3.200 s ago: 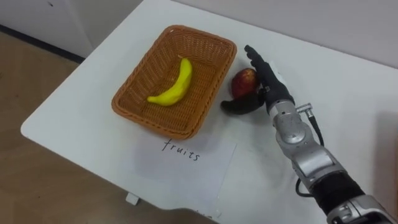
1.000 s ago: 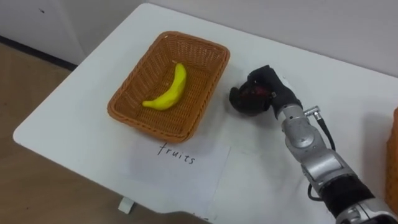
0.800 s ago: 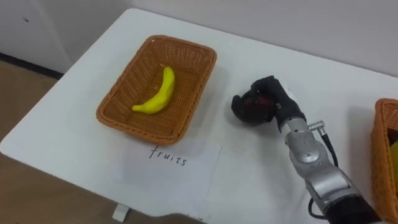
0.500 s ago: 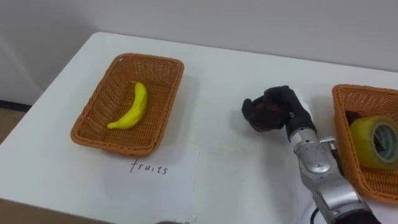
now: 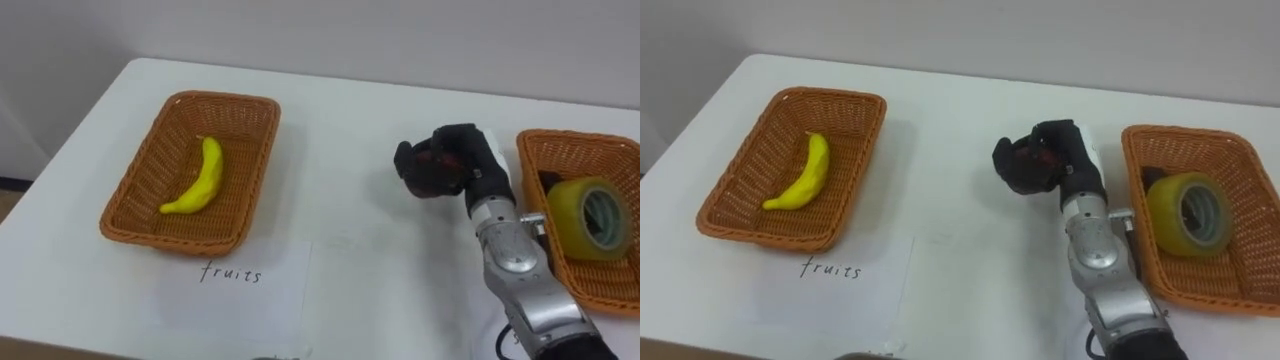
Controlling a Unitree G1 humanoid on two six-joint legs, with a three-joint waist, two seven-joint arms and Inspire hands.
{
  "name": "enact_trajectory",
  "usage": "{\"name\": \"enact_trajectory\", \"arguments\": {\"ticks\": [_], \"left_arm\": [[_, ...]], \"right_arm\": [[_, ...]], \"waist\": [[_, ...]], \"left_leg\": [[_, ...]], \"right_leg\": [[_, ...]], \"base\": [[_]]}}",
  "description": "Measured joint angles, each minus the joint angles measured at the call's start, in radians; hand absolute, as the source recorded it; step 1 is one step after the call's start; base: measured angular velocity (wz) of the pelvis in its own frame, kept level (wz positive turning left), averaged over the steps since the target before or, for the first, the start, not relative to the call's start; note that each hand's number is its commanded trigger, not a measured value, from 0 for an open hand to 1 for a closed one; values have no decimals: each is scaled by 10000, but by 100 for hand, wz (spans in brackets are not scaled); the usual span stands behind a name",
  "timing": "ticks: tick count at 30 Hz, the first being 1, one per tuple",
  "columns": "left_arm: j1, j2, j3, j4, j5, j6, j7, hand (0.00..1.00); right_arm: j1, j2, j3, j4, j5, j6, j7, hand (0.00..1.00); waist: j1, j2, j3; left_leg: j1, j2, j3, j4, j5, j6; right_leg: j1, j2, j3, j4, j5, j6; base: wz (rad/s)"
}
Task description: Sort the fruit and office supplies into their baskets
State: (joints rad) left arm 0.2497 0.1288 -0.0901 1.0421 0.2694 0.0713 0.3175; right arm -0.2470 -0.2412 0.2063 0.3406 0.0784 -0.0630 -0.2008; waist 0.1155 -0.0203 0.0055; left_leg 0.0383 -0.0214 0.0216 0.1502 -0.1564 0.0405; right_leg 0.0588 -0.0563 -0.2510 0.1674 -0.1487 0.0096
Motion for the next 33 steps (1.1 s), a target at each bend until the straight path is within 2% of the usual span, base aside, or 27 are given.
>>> {"name": "enact_trajectory", "arguments": {"ticks": [3, 16, 21, 23, 26, 29, 33], "left_arm": [[-9, -36, 127, 0, 8, 4, -27, 0], [91, -35, 184, -16, 9, 68, -50, 0], [43, -10, 401, -28, 19, 2, -51, 0], [32, 32, 402, -36, 11, -1, -57, 0], [63, 43, 409, -44, 7, -77, -58, 0], [42, 41, 472, -61, 8, -79, -63, 0], [41, 44, 475, -61, 8, -78, -70, 0]], "right_arm": [[-2, 1, -95, -467, -11, -18, -19, 100], [-2, 7, -237, -812, -41, -15, -75, 100], [-18, -10, -321, -1277, -44, -9, -192, 100], [-87, -9, -321, -1580, -40, -10, -273, 100], [-114, -8, -319, -1732, 33, -10, -279, 100], [-115, -7, -319, -1766, 13, -10, -280, 100], [-115, -7, -319, -1822, -48, -10, -280, 100]], "waist": [[10, 28, 33], [22, -21, 10], [232, -250, 4], [269, -378, -31], [323, -427, 17], [337, -437, 21], [336, -372, 60]], "left_leg": [[94, 21, -8, -5, -44, -17], [104, 51, -12, 17, -57, -29], [93, 56, -10, 20, -56, -30], [103, 53, -10, 24, -56, -30], [243, 45, -19, 19, -71, -22], [250, 39, -95, 24, -74, -20], [244, 22, -208, 52, -74, -21]], "right_leg": [[134, 24, -1, -19, -1, 2], [150, 48, 8, -5, -2, 1], [139, 50, 1, 9, -3, 0], [164, 47, -13, 8, -3, 0], [323, 34, -79, -4, -3, 2], [378, 19, -158, -6, -4, 2], [435, 2, -259, -3, -5, 3]], "base": [[0], [0], [0], [0], [5], [5], [8]]}}
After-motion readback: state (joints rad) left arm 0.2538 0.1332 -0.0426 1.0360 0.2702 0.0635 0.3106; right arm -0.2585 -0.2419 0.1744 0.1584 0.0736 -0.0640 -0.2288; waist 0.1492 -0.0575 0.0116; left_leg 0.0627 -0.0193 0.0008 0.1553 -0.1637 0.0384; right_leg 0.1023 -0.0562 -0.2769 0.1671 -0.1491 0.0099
